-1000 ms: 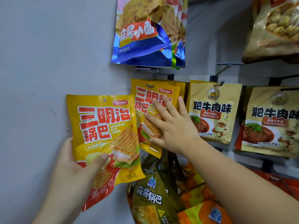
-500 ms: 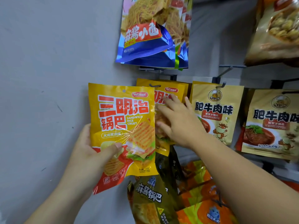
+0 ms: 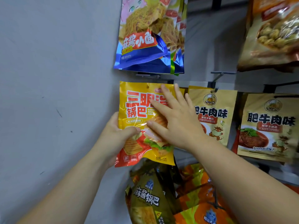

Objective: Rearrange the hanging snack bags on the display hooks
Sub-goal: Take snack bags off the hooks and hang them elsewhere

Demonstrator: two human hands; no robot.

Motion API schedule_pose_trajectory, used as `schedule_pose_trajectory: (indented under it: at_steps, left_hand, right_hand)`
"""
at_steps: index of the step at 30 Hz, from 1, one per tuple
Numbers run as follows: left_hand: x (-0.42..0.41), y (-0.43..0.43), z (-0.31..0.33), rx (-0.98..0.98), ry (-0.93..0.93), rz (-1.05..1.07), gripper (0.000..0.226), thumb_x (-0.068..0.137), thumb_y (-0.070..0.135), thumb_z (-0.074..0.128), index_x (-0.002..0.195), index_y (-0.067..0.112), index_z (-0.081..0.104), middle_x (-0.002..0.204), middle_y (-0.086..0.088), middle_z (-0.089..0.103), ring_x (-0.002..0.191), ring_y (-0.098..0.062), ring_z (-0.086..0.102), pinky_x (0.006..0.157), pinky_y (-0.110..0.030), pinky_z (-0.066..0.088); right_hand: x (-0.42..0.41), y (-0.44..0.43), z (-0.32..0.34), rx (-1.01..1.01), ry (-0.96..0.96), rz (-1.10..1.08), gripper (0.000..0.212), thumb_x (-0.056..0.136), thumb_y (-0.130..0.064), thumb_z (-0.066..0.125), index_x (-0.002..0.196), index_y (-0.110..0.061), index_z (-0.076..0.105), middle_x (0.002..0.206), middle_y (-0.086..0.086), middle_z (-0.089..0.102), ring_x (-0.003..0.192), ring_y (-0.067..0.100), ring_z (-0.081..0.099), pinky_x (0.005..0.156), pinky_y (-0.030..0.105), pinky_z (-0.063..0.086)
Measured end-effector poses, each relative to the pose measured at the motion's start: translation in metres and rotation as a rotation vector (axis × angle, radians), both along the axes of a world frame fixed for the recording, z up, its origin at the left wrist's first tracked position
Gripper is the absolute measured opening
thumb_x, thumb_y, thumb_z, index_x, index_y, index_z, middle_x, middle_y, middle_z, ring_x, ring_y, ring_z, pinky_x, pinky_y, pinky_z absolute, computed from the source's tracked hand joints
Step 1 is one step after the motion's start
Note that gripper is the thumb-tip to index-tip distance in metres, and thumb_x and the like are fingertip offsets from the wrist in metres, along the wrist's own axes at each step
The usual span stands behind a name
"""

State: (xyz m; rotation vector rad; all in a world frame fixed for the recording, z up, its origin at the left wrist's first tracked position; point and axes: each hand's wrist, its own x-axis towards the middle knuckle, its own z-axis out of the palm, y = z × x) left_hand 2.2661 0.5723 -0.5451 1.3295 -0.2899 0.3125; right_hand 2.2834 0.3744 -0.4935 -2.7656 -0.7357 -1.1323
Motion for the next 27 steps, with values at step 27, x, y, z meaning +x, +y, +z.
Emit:
schedule_pose_trajectory:
  at_steps: [27]
  left_hand:
    - [0.027, 0.003, -0.013, 0.035, 0.064, 0.055, 0.044, 0.086, 0.003, 0.079, 0.124, 0.015, 0.061, 0.109, -0.01, 0.079, 0.095, -0.031, 0.078, 0.077, -0.044, 0.063]
  right_hand:
    - [0.02, 0.021, 0.007, -0.246, 0.069, -0.141, 0.096, 0.082, -0.09, 0.008, 0.164, -0.042, 0.008, 0.174, -0.002, -0.015, 0.16, 0.03, -0.014, 0.125, 0.064, -0.01]
